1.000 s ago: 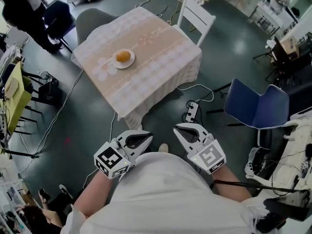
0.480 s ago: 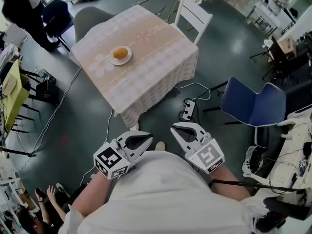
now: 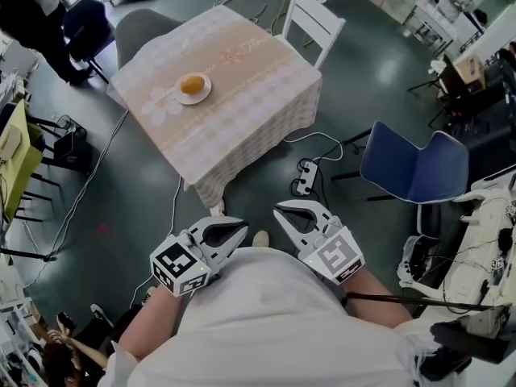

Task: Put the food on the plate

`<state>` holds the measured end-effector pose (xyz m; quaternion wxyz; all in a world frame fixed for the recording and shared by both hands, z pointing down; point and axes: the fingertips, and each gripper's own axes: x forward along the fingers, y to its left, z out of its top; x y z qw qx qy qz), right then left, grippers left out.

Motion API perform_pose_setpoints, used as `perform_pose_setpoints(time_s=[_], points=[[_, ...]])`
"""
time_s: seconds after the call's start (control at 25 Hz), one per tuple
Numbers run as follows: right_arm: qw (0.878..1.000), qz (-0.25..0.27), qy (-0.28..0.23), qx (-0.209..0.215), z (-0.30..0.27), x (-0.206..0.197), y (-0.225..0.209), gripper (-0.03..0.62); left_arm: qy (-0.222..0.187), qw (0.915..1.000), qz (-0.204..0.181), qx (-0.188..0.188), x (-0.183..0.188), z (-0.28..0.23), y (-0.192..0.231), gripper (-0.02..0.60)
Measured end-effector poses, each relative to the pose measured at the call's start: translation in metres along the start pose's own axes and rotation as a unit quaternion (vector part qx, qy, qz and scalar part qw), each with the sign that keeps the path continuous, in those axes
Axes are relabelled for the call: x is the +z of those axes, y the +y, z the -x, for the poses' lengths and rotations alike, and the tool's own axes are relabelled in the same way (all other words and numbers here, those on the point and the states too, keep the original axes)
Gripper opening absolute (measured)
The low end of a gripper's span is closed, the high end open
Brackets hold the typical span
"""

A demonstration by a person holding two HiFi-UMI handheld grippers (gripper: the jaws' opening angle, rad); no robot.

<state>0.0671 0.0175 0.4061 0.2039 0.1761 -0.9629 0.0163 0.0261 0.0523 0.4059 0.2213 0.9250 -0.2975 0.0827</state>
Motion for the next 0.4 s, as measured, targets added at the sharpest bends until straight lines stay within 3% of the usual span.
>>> perform_pose_setpoints(time_s=[0.4], points=[[0.999,0.004,0.017,-0.028,-0.003,-0.005,-0.02,0.014,0.011,0.9998,0.006,-0.017,-0.003,-0.007,0.007,0.011]])
